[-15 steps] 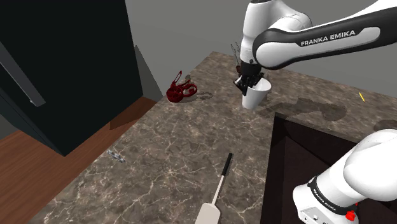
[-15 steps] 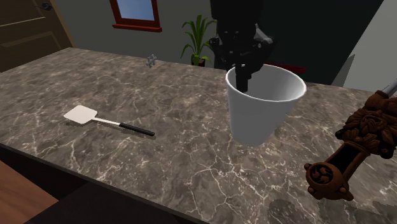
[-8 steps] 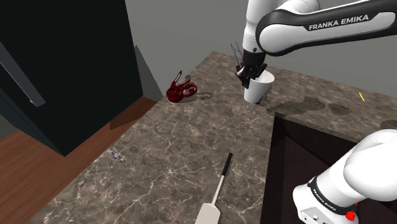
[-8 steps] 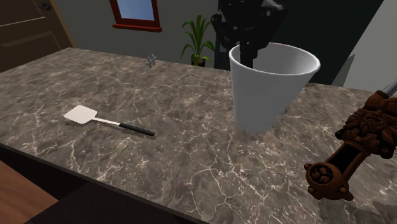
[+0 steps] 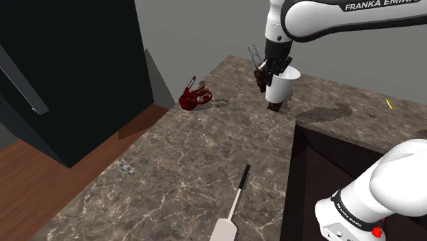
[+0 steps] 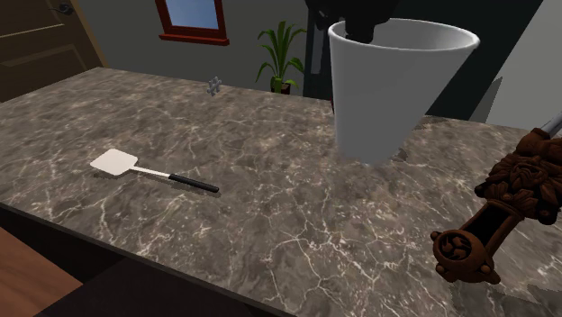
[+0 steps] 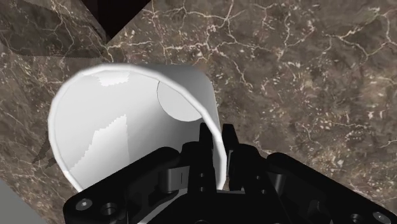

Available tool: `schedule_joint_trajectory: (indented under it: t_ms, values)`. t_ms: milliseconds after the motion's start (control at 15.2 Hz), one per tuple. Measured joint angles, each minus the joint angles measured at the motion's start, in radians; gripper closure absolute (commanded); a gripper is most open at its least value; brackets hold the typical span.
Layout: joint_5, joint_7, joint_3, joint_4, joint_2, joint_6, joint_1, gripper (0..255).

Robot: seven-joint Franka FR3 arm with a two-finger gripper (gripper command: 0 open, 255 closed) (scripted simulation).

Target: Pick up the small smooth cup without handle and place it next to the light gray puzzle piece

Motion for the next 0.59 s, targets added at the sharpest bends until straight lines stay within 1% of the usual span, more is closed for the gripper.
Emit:
schedule_joint_trajectory:
  t_ms: [264, 594]
  values:
    - [0.003, 0.001, 0.007, 0.052, 0.008, -0.045, 0.002, 255]
    - [0.01, 0.109, 0.086, 0.166, 0.105, -0.085, 0.034, 255]
